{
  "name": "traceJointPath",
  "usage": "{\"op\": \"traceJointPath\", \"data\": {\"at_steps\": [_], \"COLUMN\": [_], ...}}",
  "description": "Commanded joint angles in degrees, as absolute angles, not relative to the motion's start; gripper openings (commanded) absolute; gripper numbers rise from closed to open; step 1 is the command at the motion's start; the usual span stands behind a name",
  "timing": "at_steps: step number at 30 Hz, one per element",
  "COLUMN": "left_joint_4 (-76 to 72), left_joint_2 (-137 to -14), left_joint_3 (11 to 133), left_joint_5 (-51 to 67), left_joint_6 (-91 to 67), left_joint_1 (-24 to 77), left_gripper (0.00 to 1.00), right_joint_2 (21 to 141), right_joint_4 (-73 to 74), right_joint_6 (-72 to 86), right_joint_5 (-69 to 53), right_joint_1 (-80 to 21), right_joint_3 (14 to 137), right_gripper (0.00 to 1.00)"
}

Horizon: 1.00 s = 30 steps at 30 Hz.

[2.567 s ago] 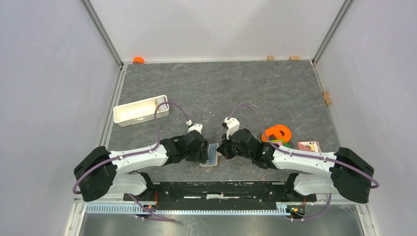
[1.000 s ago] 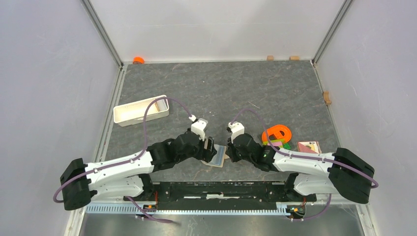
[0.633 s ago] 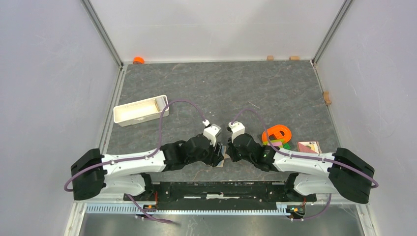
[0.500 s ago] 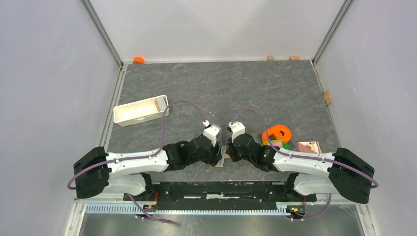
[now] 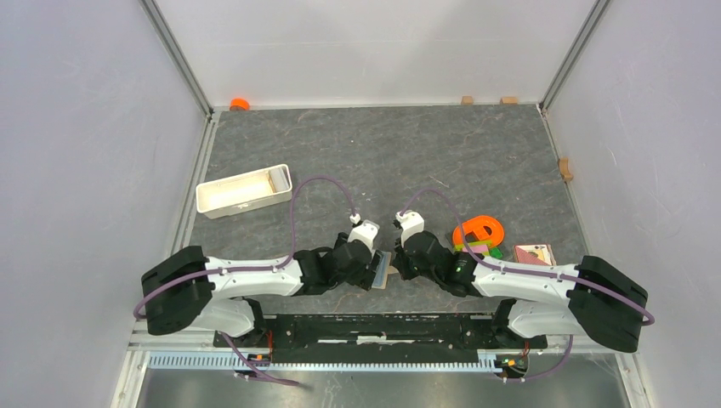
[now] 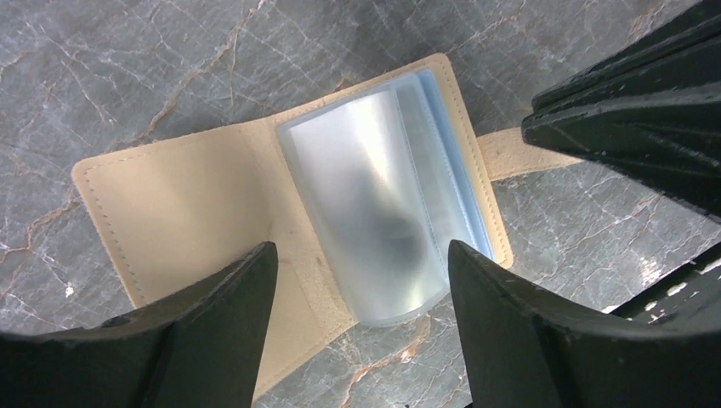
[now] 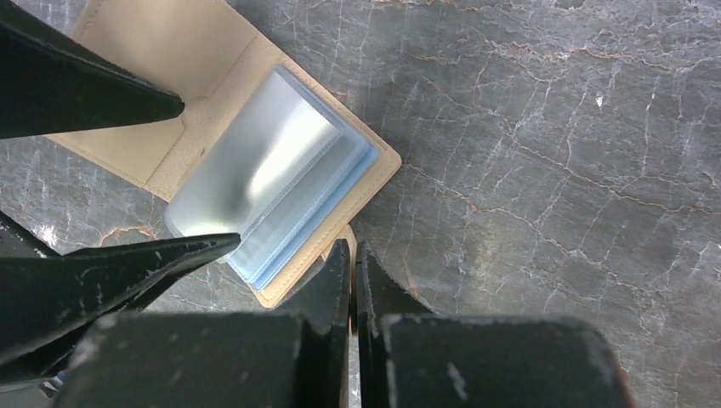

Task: Put the credit cards into the card holder
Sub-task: Open the card holder at the center of the board.

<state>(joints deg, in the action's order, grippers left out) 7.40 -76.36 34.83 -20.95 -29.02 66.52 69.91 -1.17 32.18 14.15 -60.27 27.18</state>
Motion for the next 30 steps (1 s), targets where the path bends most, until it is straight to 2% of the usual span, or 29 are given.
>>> {"op": "traceJointPath", "data": {"at_steps": [1,5,12,18,30], "left_joint_4": [4.0,4.7,11.9,17.0,25.3], "left_joint_2": [-76.6,-79.8,-82.2,-80.7,-77.5], "left_joint_3": [32.9,33.2,35.5,35.9,36.9], "left_joint_5": [-20.5,-22.5,-32.9,-40.3,-43.8], "left_joint_6": [-27.9,-29.6,-33.7,-38.1,-44.7], "left_joint_1": [66.7,67.0,67.5,67.8,67.8], "left_gripper": [0.82,0.84,0.76,0.74,0.71], "right_joint_2": [69.2,69.1,68.6,68.5,69.7], "right_joint_4": [-1.8,-1.9,-1.4,-1.3,-1.8], "right_joint_6": [32.8,32.8,32.9,33.0,33.0], "right_joint_5": [15.5,15.5,16.1,16.7,16.6], "right_joint_1": [-60.5,-60.4,-60.5,-60.5,-60.5], "right_joint_3": [26.9,26.9,26.4,26.2,26.0], "right_gripper": [0.00,0.00,0.00,0.00,0.00]}}
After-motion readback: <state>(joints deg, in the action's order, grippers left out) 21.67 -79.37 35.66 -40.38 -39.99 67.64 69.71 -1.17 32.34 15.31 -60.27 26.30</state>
